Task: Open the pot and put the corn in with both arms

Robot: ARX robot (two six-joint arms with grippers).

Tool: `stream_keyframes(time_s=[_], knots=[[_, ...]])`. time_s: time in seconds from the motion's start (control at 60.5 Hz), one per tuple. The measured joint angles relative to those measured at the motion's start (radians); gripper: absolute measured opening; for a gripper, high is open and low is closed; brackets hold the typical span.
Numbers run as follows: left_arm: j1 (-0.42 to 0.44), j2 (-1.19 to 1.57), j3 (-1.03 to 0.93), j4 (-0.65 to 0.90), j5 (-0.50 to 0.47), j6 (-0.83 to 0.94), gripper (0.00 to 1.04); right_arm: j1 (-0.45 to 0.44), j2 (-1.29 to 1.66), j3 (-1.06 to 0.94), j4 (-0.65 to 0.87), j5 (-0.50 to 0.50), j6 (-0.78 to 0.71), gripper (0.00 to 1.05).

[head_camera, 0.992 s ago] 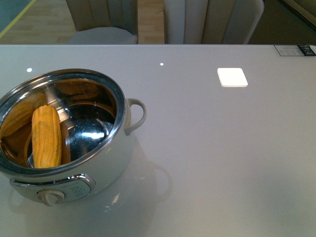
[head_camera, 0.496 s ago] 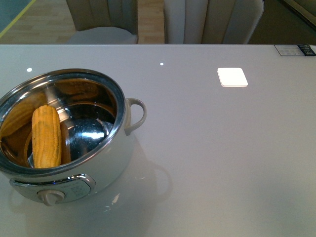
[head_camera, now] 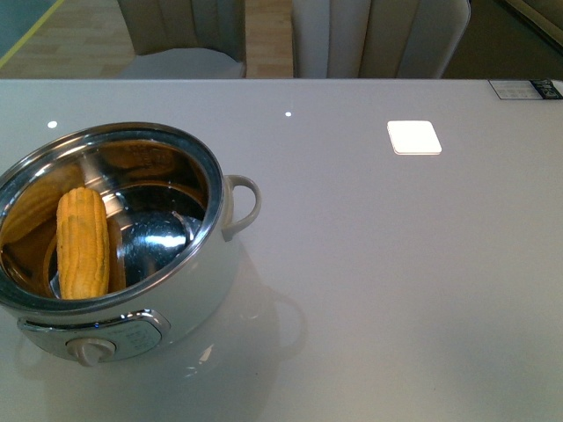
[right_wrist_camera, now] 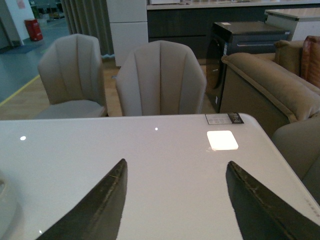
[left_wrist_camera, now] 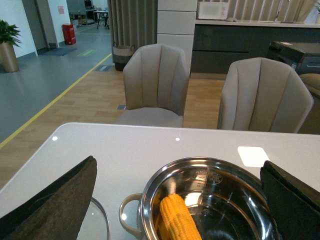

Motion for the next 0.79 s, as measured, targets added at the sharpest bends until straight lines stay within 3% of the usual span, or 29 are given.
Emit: stream_keyframes(time_s=[0.099, 0.793], knots=[[0.000, 0.000, 0.000, 0.000, 0.000, 0.000, 0.98, 0.000, 0.000, 0.000, 0.000, 0.000, 0.000, 0.97], [0.000, 0.000, 0.000, 0.000, 0.000, 0.000, 0.98, 0.000, 0.000, 0.000, 0.000, 0.000, 0.000, 0.96]])
